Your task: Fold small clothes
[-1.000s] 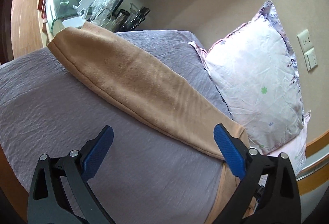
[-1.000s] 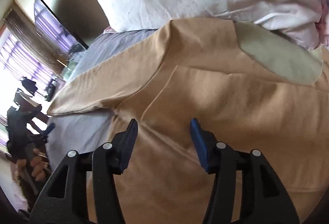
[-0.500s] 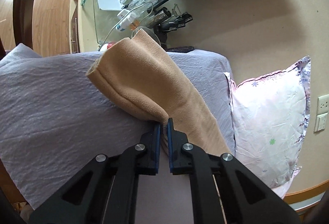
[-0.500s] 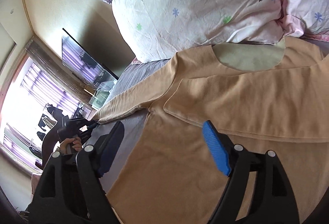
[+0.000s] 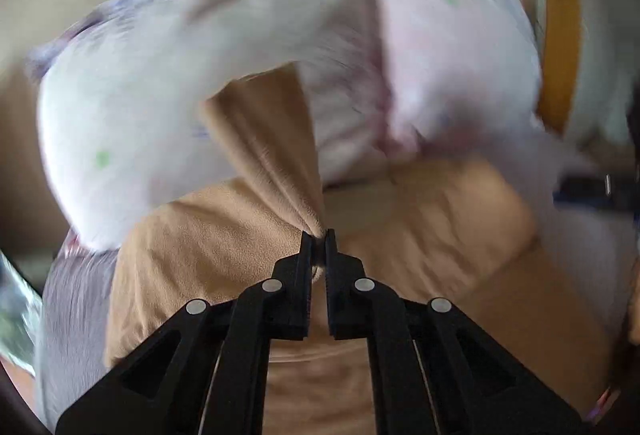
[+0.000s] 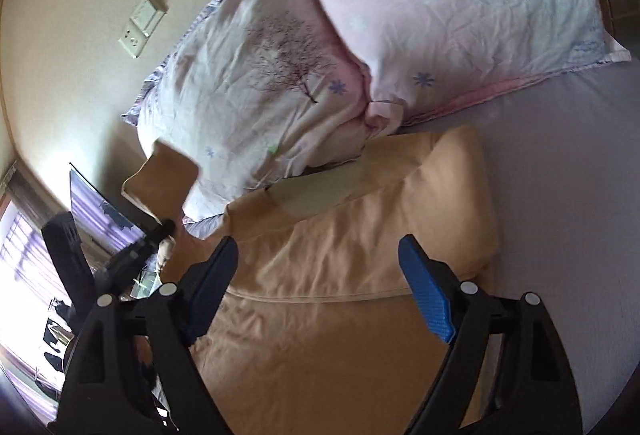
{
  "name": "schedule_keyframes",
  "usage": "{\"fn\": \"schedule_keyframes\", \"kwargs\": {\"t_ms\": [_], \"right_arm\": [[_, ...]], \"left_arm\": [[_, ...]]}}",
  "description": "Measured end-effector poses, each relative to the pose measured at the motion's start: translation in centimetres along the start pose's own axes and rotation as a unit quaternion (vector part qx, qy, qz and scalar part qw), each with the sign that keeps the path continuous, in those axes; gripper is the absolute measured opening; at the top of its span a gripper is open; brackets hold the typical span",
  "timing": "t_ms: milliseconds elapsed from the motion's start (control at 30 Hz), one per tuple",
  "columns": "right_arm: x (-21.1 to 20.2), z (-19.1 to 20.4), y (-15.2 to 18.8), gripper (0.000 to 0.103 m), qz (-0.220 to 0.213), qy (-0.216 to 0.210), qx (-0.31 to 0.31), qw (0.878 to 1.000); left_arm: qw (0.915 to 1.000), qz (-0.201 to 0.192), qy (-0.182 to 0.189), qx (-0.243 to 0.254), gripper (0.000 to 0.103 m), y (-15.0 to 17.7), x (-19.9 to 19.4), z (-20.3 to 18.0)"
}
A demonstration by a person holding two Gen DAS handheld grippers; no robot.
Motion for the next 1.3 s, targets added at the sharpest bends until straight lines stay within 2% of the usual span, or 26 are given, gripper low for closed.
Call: {"fn": "schedule_keyframes", "kwargs": {"t_ms": [33, 67, 100, 167, 200, 233, 300, 333, 400, 467, 533, 600, 633, 667, 700, 733, 800, 867, 933, 967, 1033, 1067, 1100, 1167, 1200, 1300], "right_arm": [[0.6, -1.4, 0.1, 0.082, 0.008, 0.014, 0.012, 1.0], [0.8, -2.5, 0.2, 0.082, 0.014, 0.023, 0.024, 0.999], [1.0, -3.5, 0.2, 0.082, 0.019, 0.028, 0.036, 0.999], [1.2, -4.5, 0.2, 0.081, 0.022, 0.024, 0.049, 0.998], [1.3, -4.8, 0.0, 0.077, 0.021, 0.025, 0.048, 0.998], [1.6, -4.7, -0.2, 0.071, 0.022, 0.027, 0.042, 0.998], [2.7, -4.1, -0.4, 0.061, 0.035, 0.023, 0.032, 0.999], [3.7, -3.7, -0.3, 0.054, 0.048, 0.022, 0.022, 0.998], [5.4, -2.9, 0.3, 0.046, 0.073, 0.034, 0.004, 0.997], [7.5, -2.5, 1.5, 0.042, 0.103, 0.051, -0.014, 0.993], [9.1, -2.3, 2.9, 0.039, 0.128, 0.07, -0.027, 0.989], [9.3, -1.7, 3.5, 0.035, 0.119, 0.084, -0.053, 0.988], [9.3, -0.9, 4.1, 0.014, 0.128, 0.074, -0.071, 0.986], [9.5, -0.2, 4.9, 0.001, 0.142, 0.055, -0.077, 0.985], [9.4, 0.3, 5.2, 0.002, 0.142, 0.053, -0.088, 0.984], [9.0, 0.7, 5.1, 0.002, 0.126, 0.074, -0.117, 0.982], [7.1, 1.1, 3.1, 0.001, 0.068, 0.104, -0.141, 0.982], [4.8, 0.7, 0.0, 0.001, 0.01, 0.111, -0.12, 0.986], [2.6, -1.3, -2.7, 0.002, -0.046, 0.153, -0.096, 0.983], [2.3, -2.5, -3.4, 0.002, -0.054, 0.182, -0.091, 0.978], [3.6, -5.3, -2.9, 0.014, -0.009, 0.247, -0.092, 0.964], [3.5, -6.2, -2.9, 0.017, -0.006, 0.263, -0.085, 0.961], [3.0, -6.2, -3.0, 0.022, -0.018, 0.263, -0.08, 0.961], [1.6, -4.8, -3.7, 0.043, -0.059, 0.218, -0.077, 0.971], [1.5, -3.9, -3.8, 0.054, -0.063, 0.199, -0.085, 0.974], [4.1, -2.7, -2.7, 0.057, -0.005, 0.157, -0.102, 0.982]], "left_arm": [[0.9974, 0.022, -0.007, 0.069, 0.005, 1.3, 1.8, -4.0], [0.9895, 0.036, -0.021, 0.138, 0.006, 2.9, 3.0, -7.5], [0.9824, 0.037, -0.031, 0.18, 0.007, 4.1, 3.2, -9.5], [0.9726, 0.017, -0.035, 0.229, 0.008, 5.8, 1.6, -11.6], [0.9731, 0.011, -0.023, 0.229, 0.014, 6.2, 0.3, -11.5], [0.9759, 0.007, -0.013, 0.218, 0.021, 6.4, -0.9, -10.8], [0.9862, -0.014, 0.0, 0.165, 0.062, 5.5, -3.1, -7.8], [0.991, -0.029, -0.011, 0.13, 0.068, 4.7, -4.0, -5.3], [0.9965, -0.037, -0.045, 0.061, 0.07, 2.7, -3.9, 0.1], [0.9966, -0.031, -0.07, -0.031, 0.07, 2.4, -4.0, 5.6], [0.9917, -0.026, -0.068, -0.107, 0.07, 3.0, -4.0, 9.2], [0.9845, -0.019, -0.05, -0.167, 0.07, 4.0, -3.8, 11.3], [0.9813, -0.014, -0.042, -0.187, 0.07, 4.5, -3.6, 12.0], [0.978, -0.008, -0.035, -0.206, 0.07, 5.0, -3.3, 12.4], [0.9755, -0.002, -0.029, -0.218, 0.07, 5.4, -3.0, 12.9], [0.9736, 0.002, -0.024, -0.227, 0.07, 5.6, -2.6, 13.0], [0.9714, 0.009, -0.024, -0.236, 0.07, 6.2, -2.0, 13.8], [0.9712, 0.012, -0.023, -0.237, 0.07, 6.7, -1.7, 13.9], [0.9722, 0.019, -0.021, -0.232, 0.07, 7.2, -1.4, 13.7], [0.9735, 0.025, -0.02, -0.227, 0.07, 7.4, -0.8, 13.6], [0.9756, 0.034, -0.02, -0.216, 0.07, 7.5, -0.2, 13.2], [0.9766, 0.038, -0.017, -0.211, 0.07, 7.6, 0.2, 12.9], [0.9772, 0.041, -0.012, -0.208, 0.07, 7.6, 0.5, 12.6], [0.9789, 0.043, 0.001, -0.2, 0.071, 7.4, 0.9, 12.0], [0.9801, 0.045, 0.002, -0.193, 0.073, 7.4, 1.2, 11.7], [0.9811, 0.066, 0.004, -0.182, 0.074, 7.8, 2.5, 11.2]]}}
Point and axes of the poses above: each gripper's, at about its wrist camera, not at the fingertips, and x roughly the way its jaws point, z to its left, y to its underside, the point moved 10 cm from there along x, roughly the way its jaws point, and after that the axes turned 4 degrees about y, right-handed, at the moved point
